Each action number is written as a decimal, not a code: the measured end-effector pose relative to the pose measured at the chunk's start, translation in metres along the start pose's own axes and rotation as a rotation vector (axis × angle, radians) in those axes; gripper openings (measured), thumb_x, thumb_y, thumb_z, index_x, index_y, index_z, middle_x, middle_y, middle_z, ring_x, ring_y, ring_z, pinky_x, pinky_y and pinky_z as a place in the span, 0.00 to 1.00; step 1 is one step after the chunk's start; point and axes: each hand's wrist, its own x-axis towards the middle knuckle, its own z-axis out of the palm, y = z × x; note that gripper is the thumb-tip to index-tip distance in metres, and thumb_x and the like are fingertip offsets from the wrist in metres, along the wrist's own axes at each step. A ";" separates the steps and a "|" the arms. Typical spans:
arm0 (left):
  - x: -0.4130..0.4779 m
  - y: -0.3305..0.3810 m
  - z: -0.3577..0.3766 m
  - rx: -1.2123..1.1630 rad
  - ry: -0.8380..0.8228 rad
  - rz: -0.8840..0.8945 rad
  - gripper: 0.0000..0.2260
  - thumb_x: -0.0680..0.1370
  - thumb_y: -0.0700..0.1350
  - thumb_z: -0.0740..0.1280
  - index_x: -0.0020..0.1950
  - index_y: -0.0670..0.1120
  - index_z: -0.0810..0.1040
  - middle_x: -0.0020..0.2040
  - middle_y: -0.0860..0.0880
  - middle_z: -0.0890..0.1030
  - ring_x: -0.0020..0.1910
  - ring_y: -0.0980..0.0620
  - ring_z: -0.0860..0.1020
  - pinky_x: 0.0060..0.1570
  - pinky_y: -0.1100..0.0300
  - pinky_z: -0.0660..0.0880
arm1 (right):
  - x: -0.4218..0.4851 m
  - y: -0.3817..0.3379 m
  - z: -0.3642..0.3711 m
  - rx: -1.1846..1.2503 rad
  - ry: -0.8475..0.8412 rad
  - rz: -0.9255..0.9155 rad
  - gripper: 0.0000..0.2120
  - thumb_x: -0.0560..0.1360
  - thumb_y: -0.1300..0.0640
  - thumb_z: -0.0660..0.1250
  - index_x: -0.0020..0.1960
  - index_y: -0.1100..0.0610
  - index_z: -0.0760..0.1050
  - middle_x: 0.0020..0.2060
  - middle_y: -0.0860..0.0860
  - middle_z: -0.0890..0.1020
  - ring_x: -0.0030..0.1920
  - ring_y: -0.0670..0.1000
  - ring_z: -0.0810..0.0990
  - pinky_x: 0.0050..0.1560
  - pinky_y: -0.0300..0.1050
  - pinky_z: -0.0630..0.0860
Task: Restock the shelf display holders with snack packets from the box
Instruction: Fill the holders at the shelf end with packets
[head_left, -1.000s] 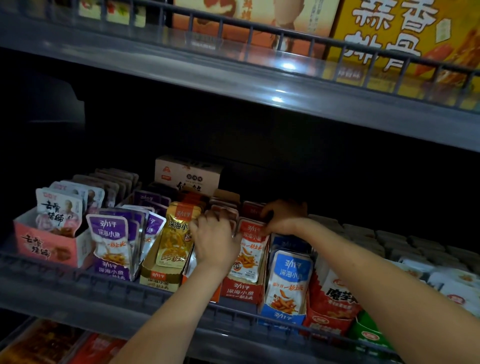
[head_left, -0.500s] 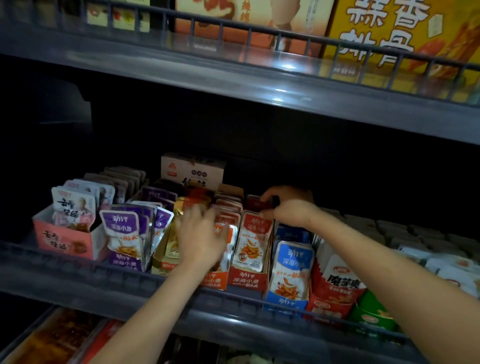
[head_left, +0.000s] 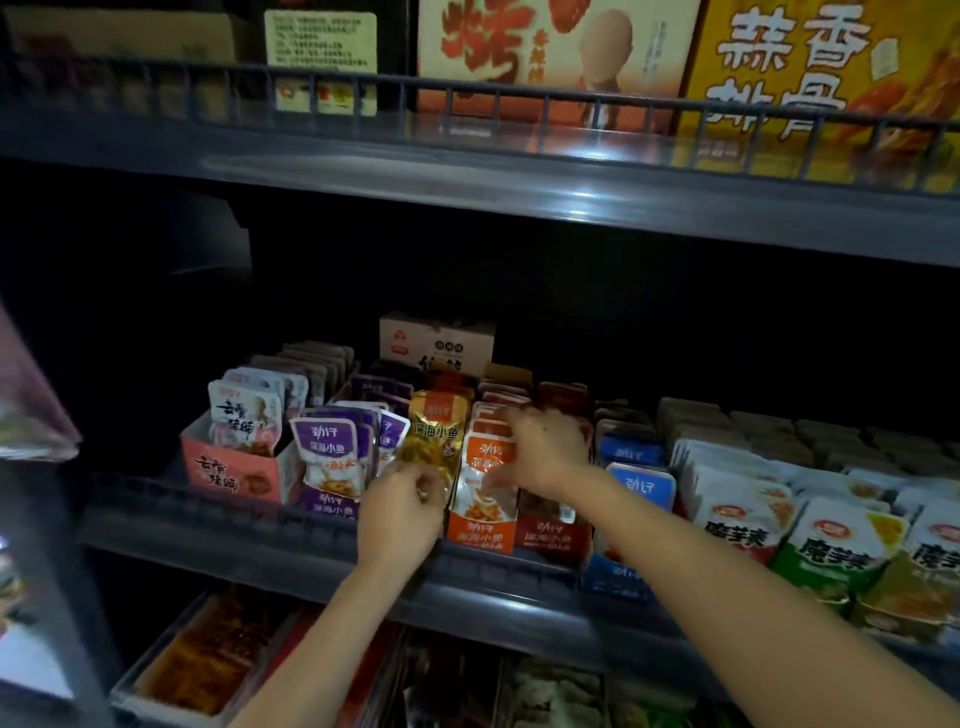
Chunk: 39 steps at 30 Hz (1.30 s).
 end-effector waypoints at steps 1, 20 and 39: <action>0.002 0.002 0.002 0.006 -0.018 -0.005 0.06 0.77 0.42 0.66 0.52 0.44 0.81 0.51 0.48 0.80 0.40 0.55 0.75 0.36 0.65 0.66 | 0.004 -0.003 0.004 -0.040 -0.014 0.002 0.39 0.67 0.39 0.72 0.72 0.52 0.63 0.65 0.53 0.73 0.63 0.55 0.71 0.63 0.51 0.65; 0.014 -0.007 0.015 0.055 -0.185 0.013 0.12 0.78 0.42 0.64 0.58 0.52 0.79 0.52 0.54 0.81 0.40 0.58 0.75 0.32 0.69 0.68 | 0.014 -0.004 0.030 -0.144 0.130 -0.032 0.31 0.68 0.42 0.71 0.64 0.56 0.67 0.60 0.52 0.75 0.62 0.54 0.72 0.68 0.55 0.58; 0.021 0.000 0.028 -0.018 -0.134 0.058 0.23 0.76 0.47 0.67 0.70 0.49 0.68 0.63 0.46 0.74 0.62 0.48 0.72 0.59 0.55 0.71 | 0.012 0.007 0.020 -0.204 0.248 -0.079 0.42 0.66 0.36 0.71 0.73 0.49 0.58 0.68 0.53 0.68 0.69 0.56 0.63 0.67 0.54 0.55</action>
